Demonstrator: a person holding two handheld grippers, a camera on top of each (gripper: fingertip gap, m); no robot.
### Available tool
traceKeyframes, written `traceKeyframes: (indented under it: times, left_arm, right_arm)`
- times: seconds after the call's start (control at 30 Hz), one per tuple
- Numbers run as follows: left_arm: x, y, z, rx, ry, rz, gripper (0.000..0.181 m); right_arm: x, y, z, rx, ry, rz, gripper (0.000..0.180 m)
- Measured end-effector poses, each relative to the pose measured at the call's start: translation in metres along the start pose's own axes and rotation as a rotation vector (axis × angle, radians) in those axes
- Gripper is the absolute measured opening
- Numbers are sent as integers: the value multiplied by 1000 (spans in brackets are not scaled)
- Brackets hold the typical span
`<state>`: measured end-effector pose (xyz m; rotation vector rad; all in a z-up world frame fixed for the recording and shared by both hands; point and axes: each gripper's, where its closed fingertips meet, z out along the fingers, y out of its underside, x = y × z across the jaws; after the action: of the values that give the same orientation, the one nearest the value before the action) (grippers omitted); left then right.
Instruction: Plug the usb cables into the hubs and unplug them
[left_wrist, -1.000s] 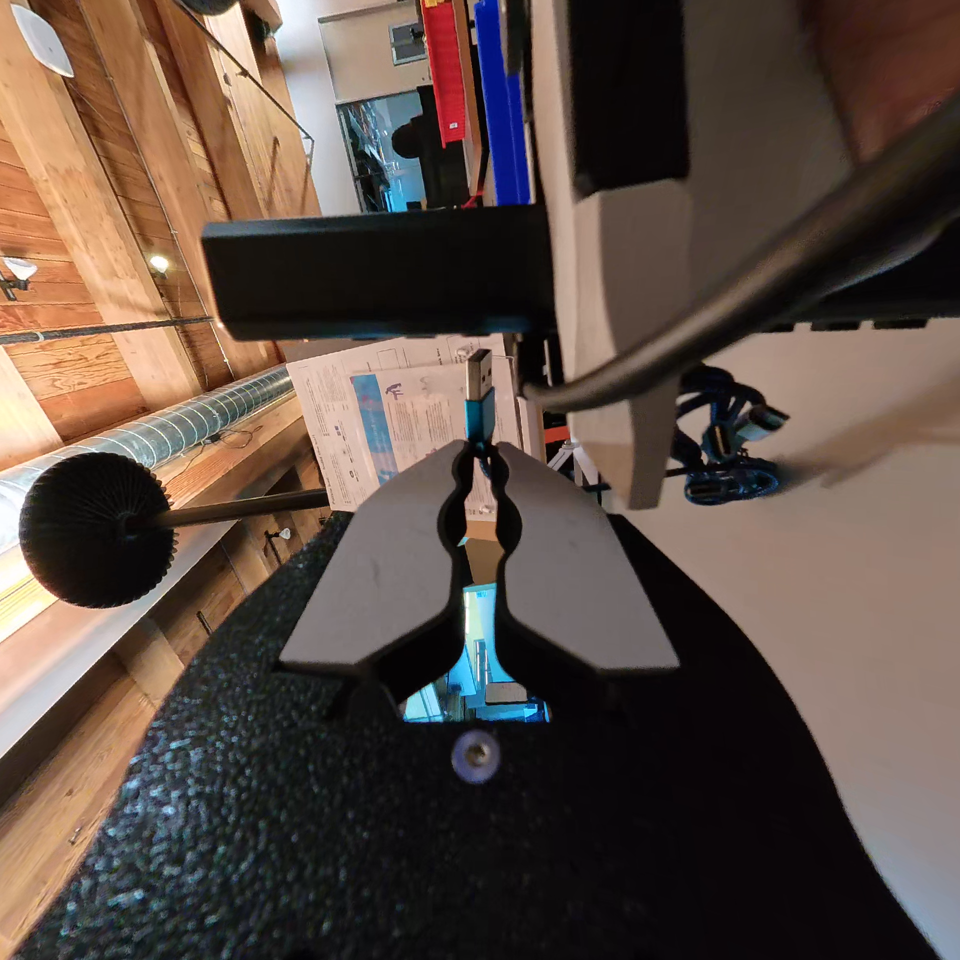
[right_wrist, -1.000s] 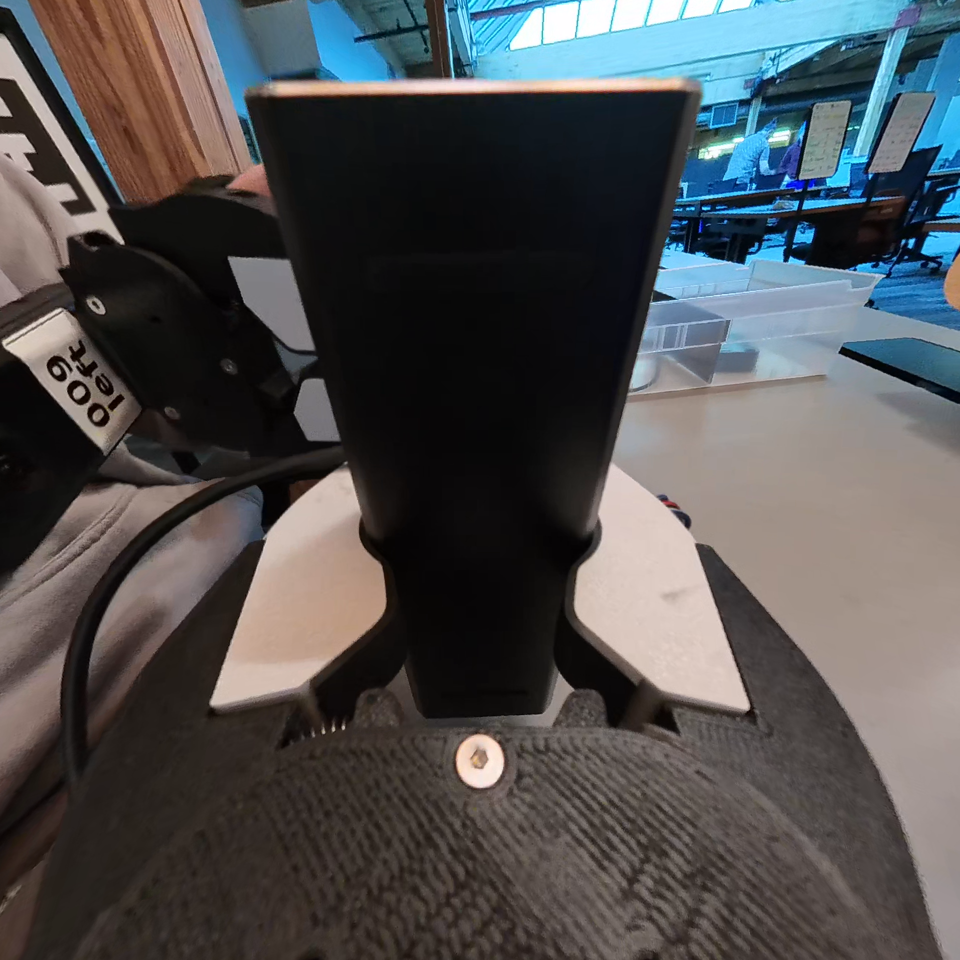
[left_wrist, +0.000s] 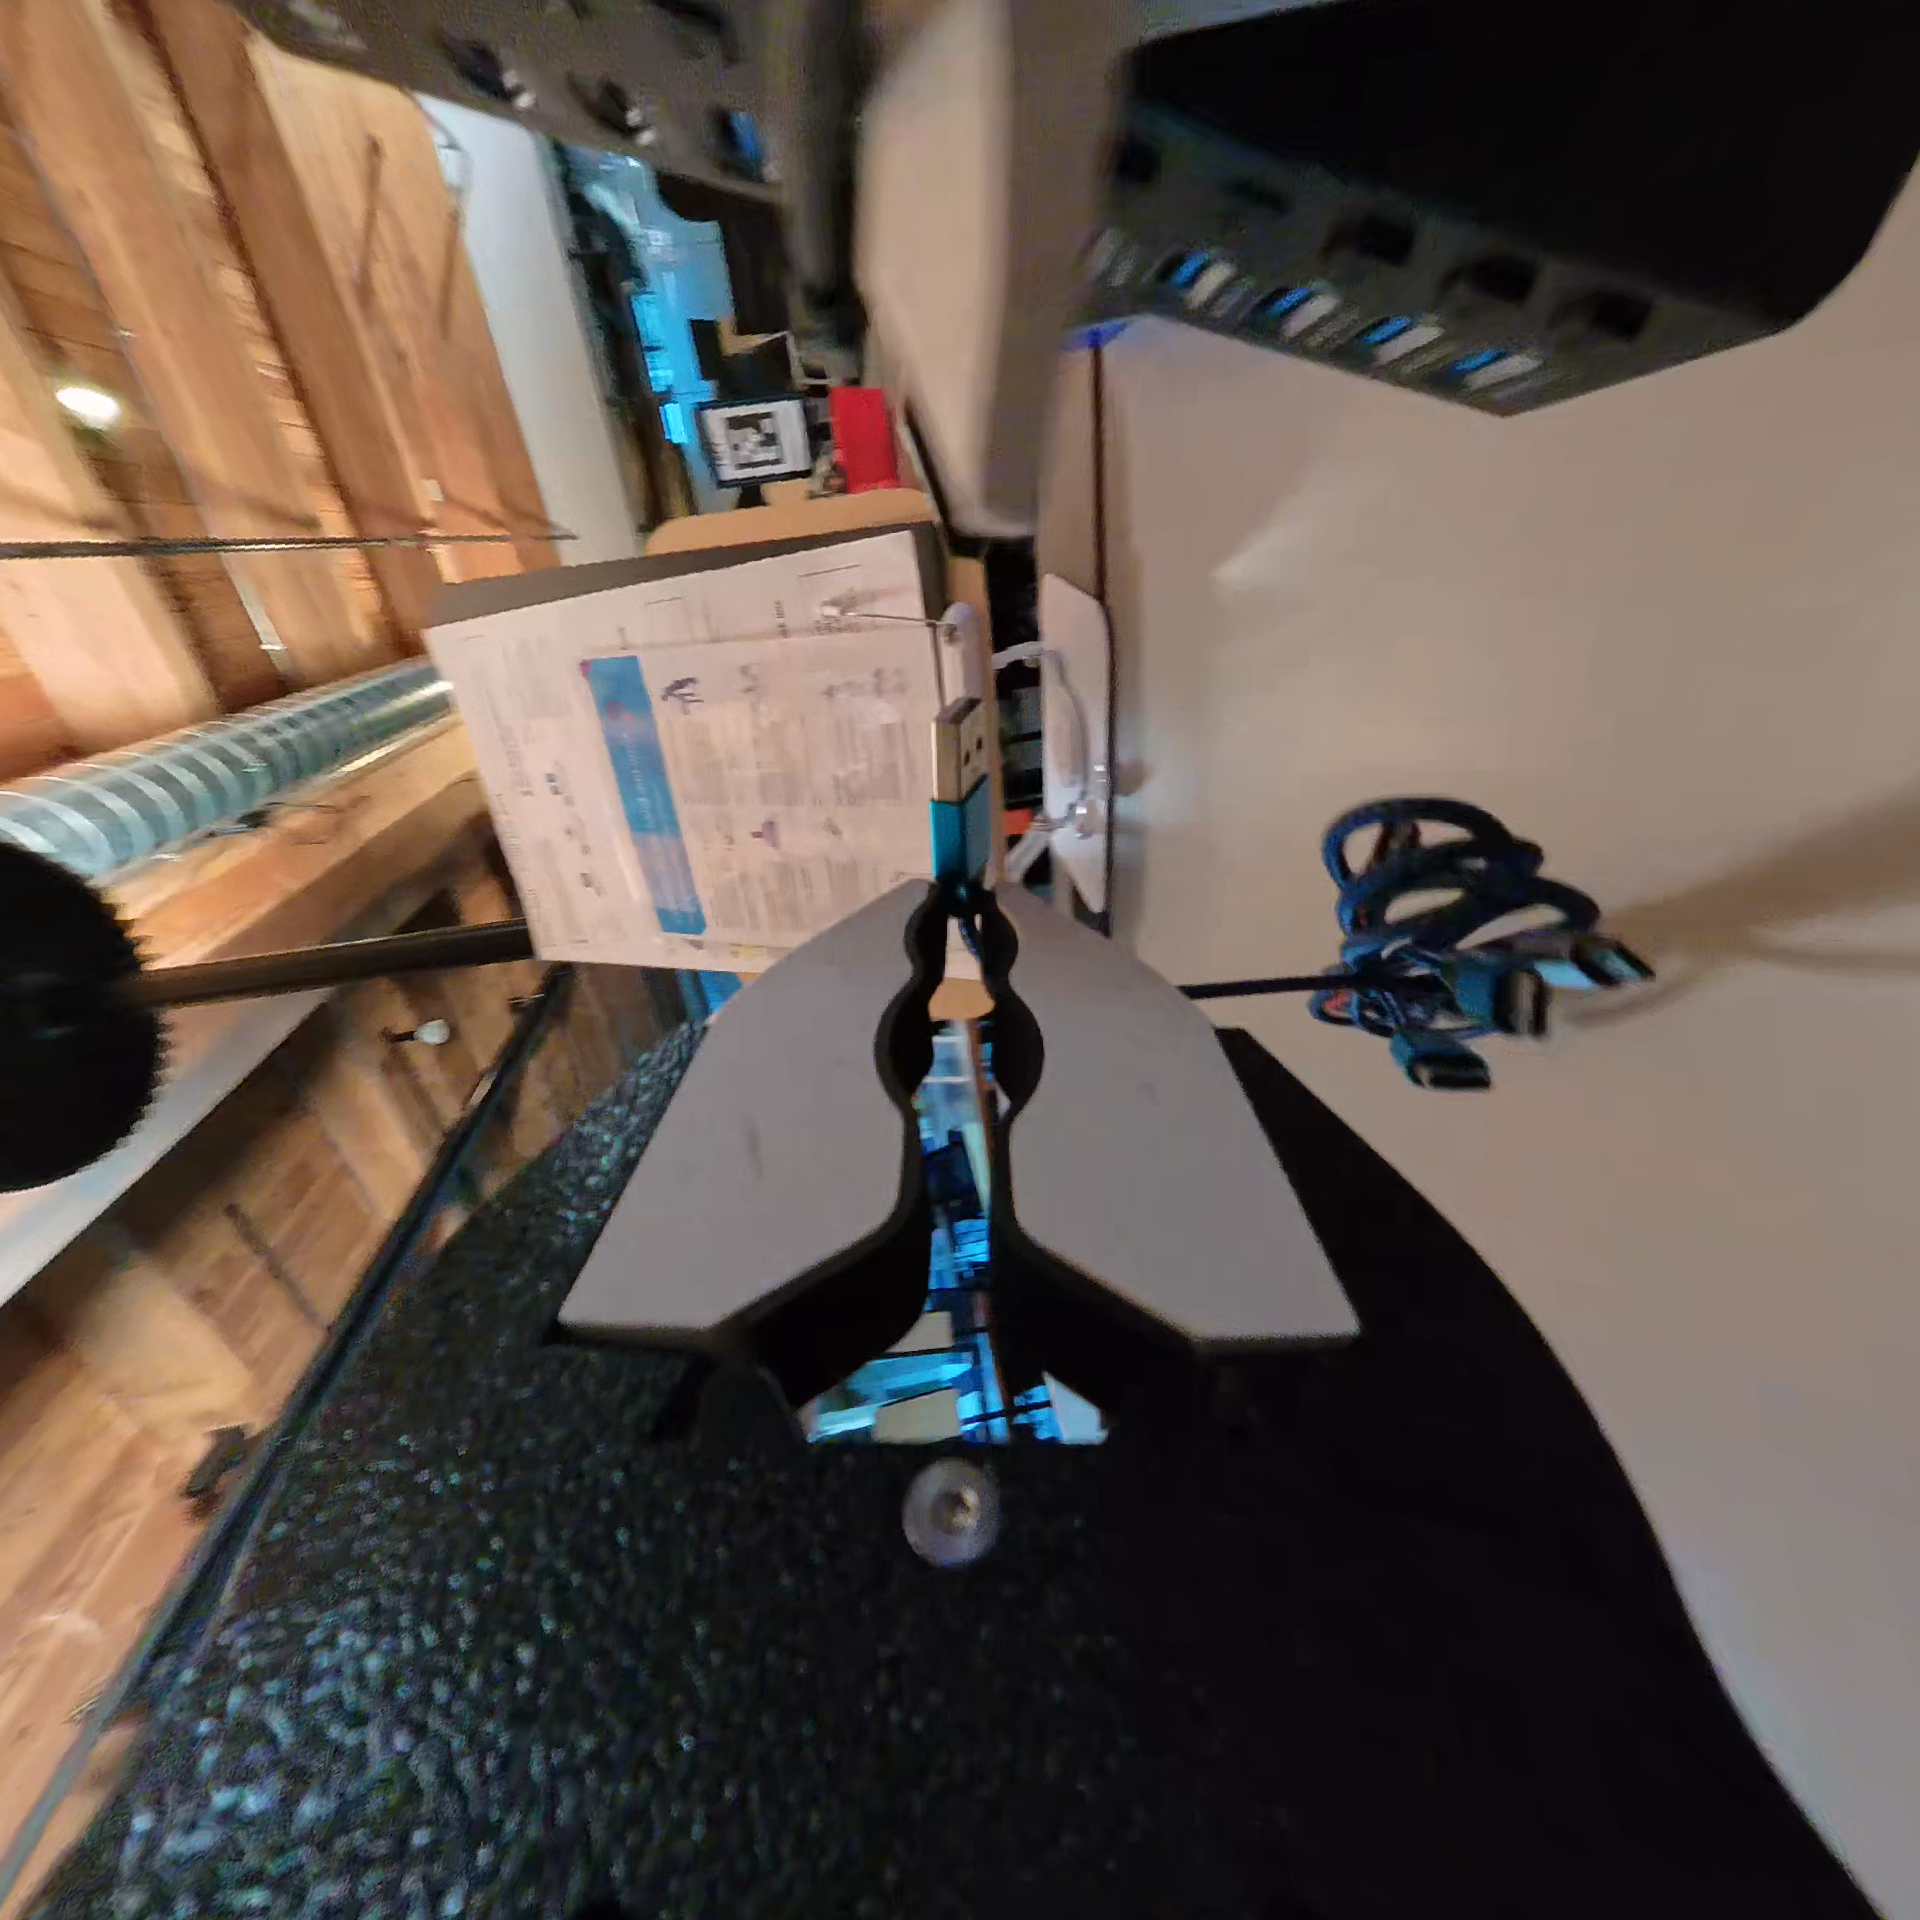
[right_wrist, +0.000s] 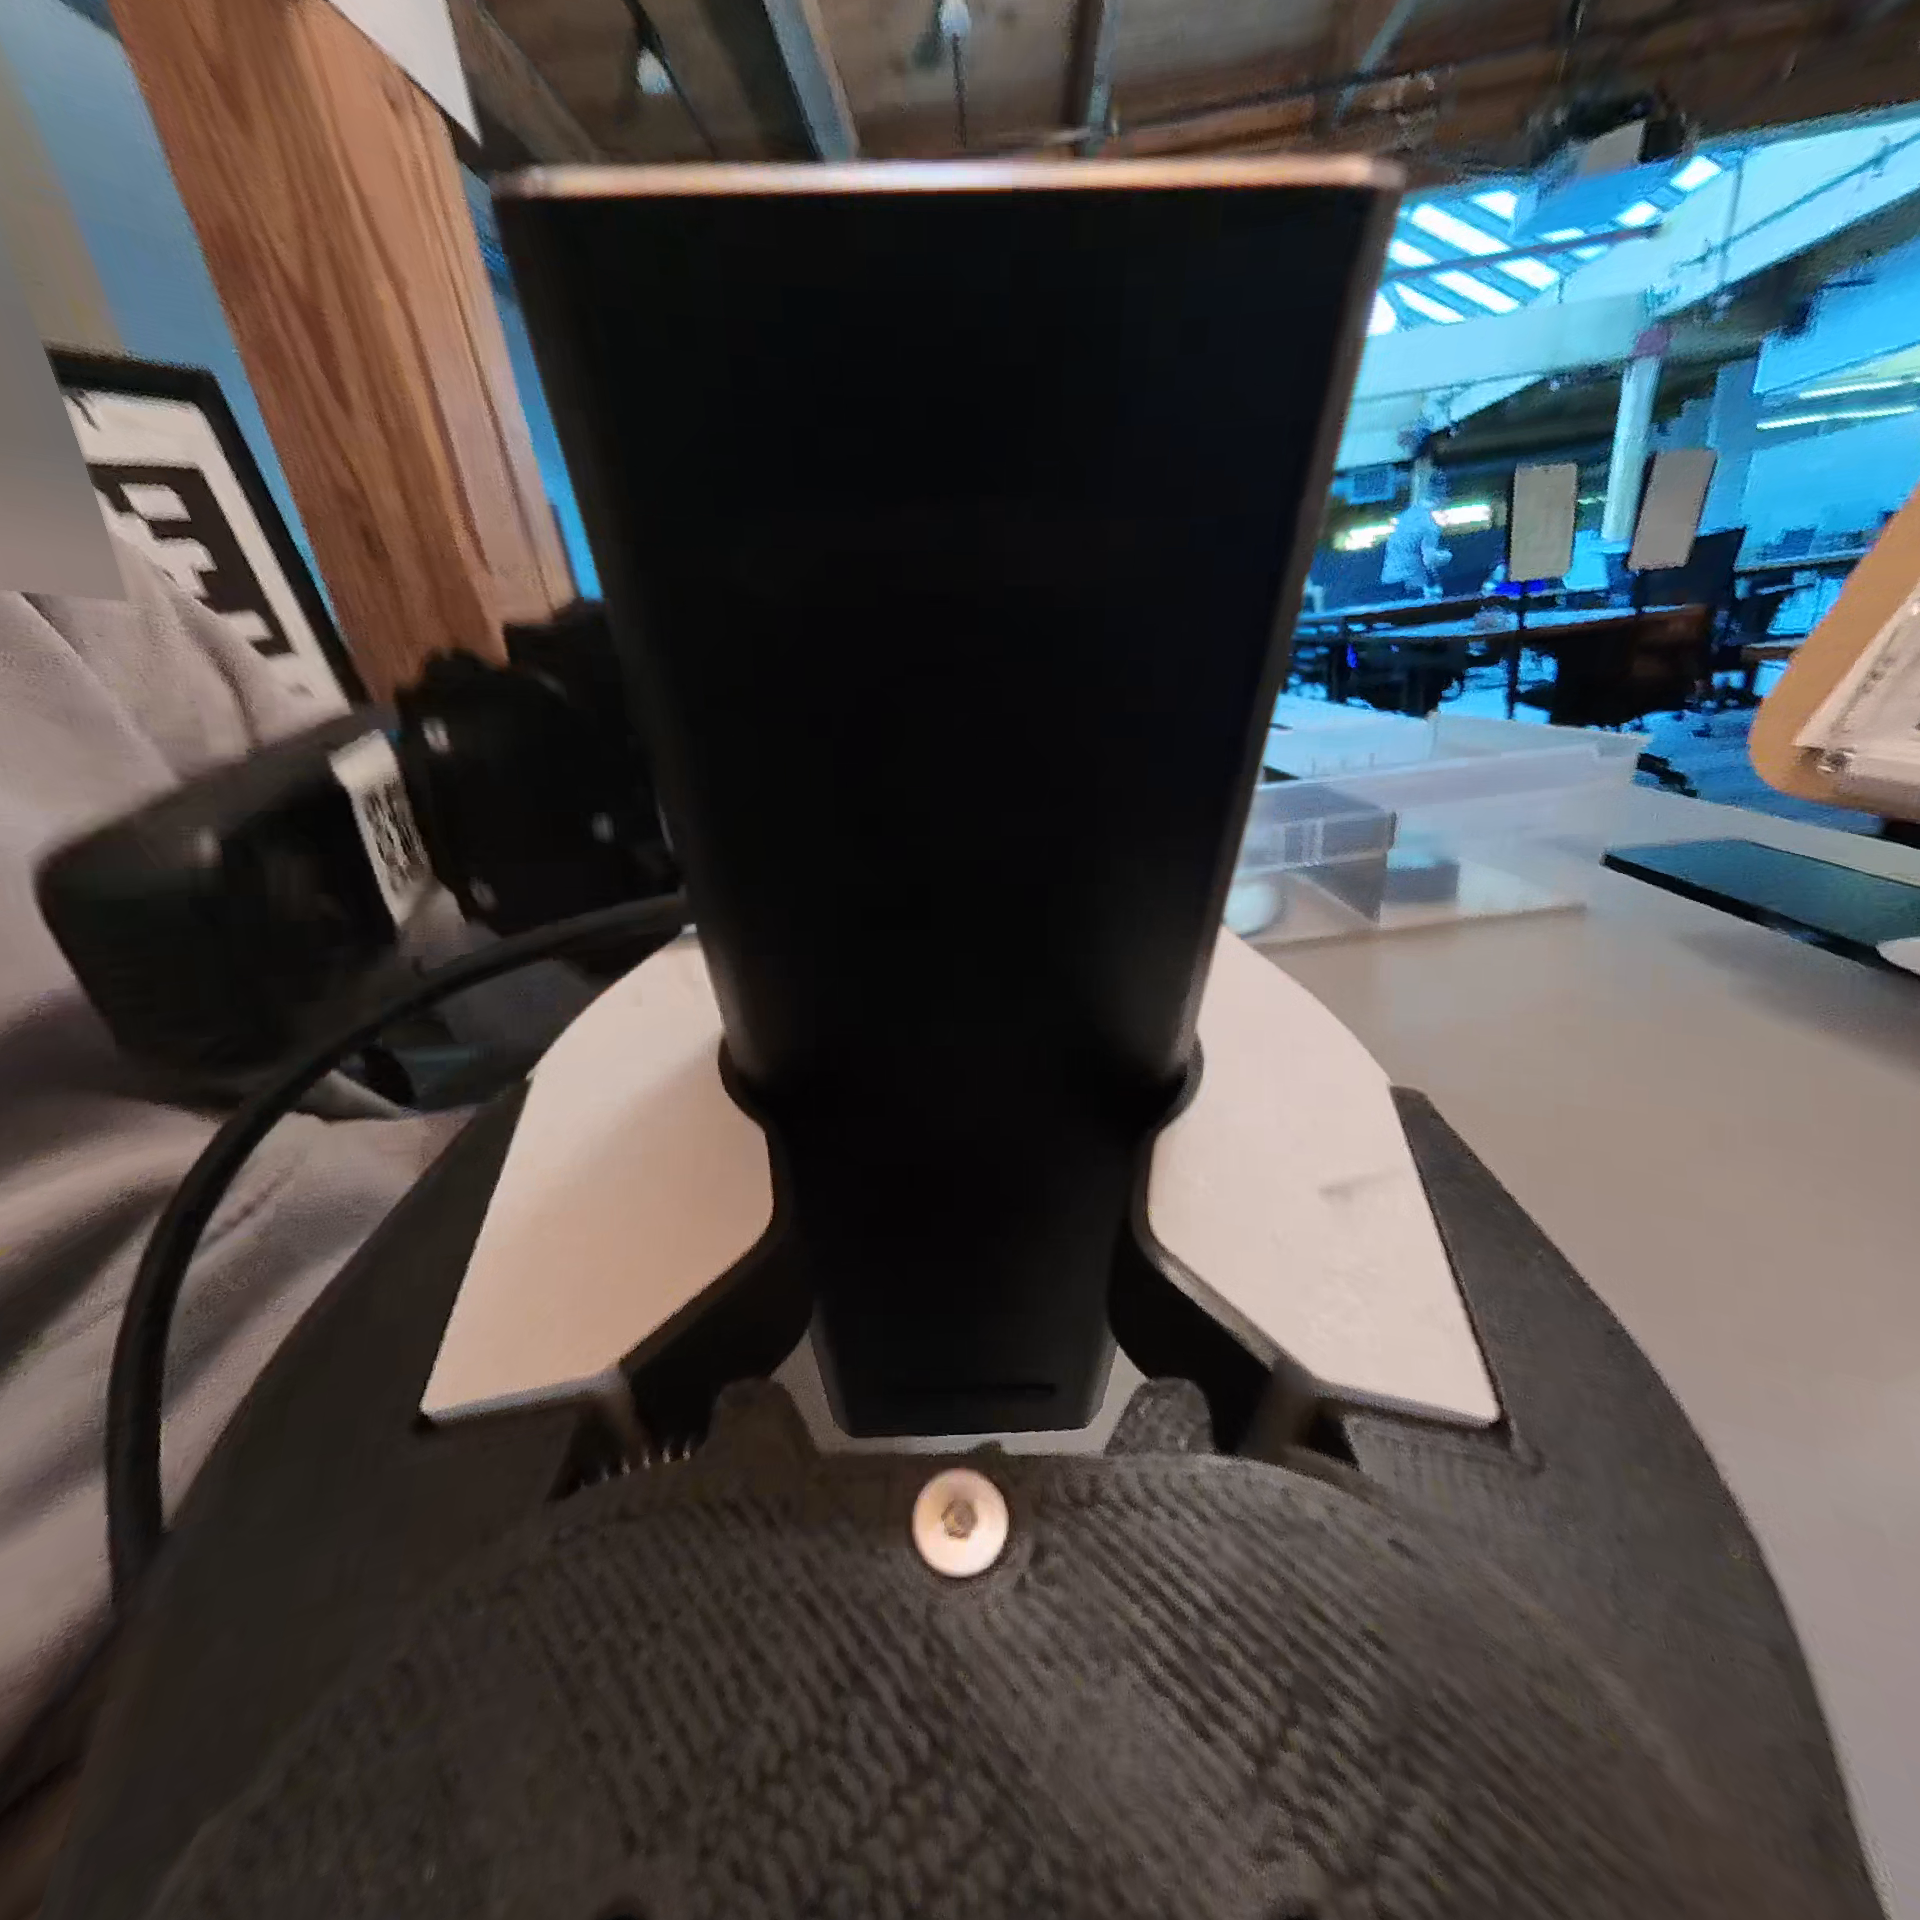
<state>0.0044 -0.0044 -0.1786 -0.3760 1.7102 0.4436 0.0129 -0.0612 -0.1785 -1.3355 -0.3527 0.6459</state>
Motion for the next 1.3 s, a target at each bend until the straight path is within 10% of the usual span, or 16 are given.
traceKeyframes:
  times: [0.03, 1.3]
  left_arm:
    - [0, -3, -1, -4, -43, 21, 6]
    - [4, -43, -4, 68, -285, 105, 6]
  right_arm:
    - [-2, -2, 0, 17, -18, 12, 73]
    - [-8, -5, 13, 67, -79, 91, 77]
